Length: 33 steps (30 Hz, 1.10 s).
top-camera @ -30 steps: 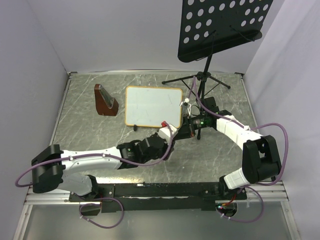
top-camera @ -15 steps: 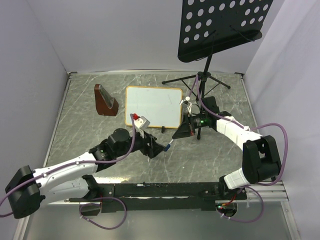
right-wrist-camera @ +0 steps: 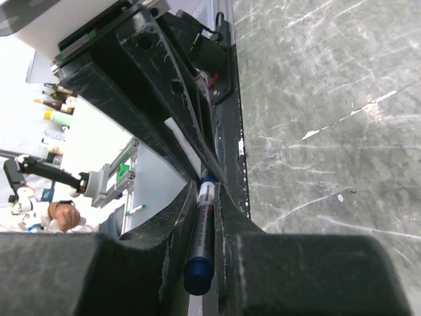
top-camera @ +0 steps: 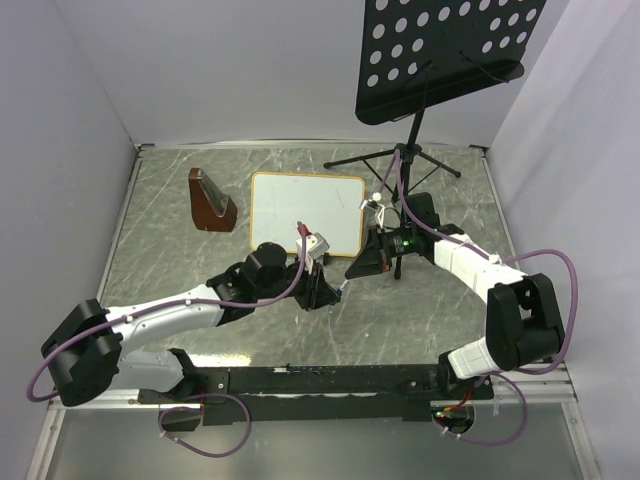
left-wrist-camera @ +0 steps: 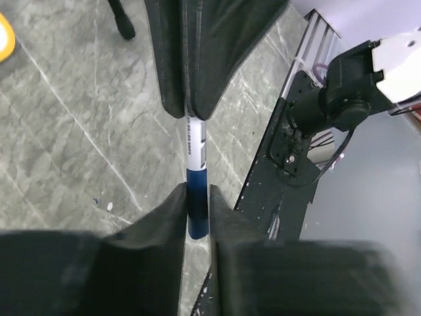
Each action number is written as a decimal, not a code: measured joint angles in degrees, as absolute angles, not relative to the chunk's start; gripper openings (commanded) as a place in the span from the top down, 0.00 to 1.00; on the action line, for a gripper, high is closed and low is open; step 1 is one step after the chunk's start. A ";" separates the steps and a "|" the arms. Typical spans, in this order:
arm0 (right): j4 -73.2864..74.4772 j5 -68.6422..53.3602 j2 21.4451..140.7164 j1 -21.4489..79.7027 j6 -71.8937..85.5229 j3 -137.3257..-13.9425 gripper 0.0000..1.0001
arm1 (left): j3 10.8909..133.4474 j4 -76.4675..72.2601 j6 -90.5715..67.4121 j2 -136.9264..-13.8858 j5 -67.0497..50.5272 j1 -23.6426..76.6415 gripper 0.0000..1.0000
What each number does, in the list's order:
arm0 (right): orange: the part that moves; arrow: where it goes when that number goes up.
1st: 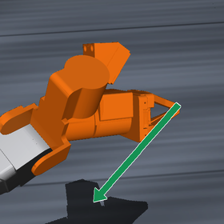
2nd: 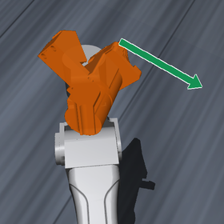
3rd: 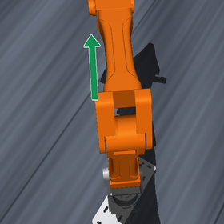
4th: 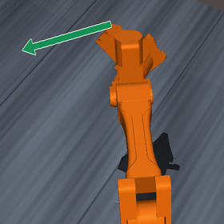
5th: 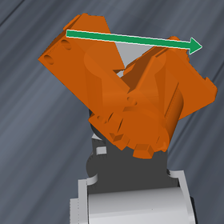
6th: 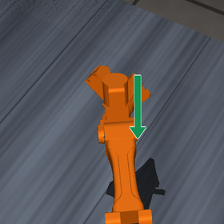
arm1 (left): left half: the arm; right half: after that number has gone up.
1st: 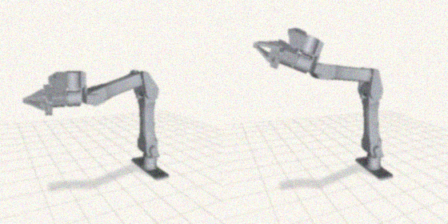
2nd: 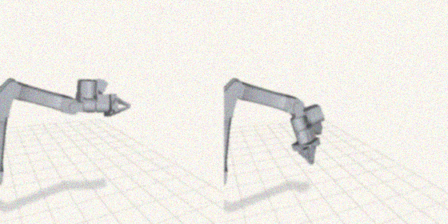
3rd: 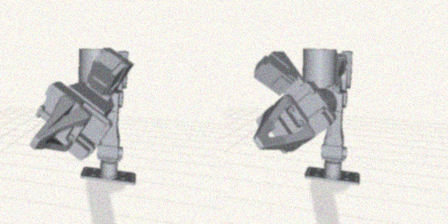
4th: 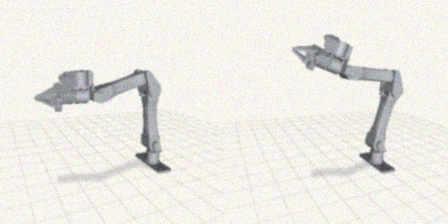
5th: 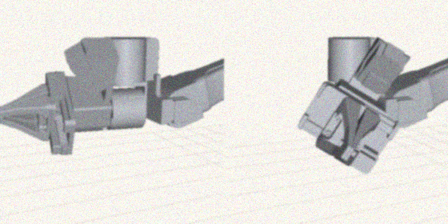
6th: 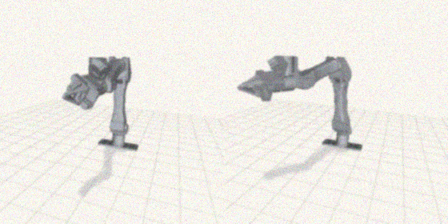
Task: Write a sentence on the whiteboard
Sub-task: Open the whiteboard marker at the center of the board.
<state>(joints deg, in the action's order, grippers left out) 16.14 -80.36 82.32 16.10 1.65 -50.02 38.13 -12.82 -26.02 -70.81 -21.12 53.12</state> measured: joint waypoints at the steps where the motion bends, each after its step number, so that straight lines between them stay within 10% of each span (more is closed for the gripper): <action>1: 16.25 -80.42 82.32 16.10 1.54 -50.02 0.99 | 38.65 -12.03 -25.61 -71.29 -21.30 52.93 0.99; 17: 39.57 -80.07 82.52 17.41 -25.10 -58.39 0.52 | 49.41 7.70 -14.26 -72.42 -31.07 47.99 0.99; 33: 47.37 -79.20 84.25 21.15 -33.50 -58.83 0.53 | 51.88 14.68 -10.81 -74.98 -36.56 47.22 0.99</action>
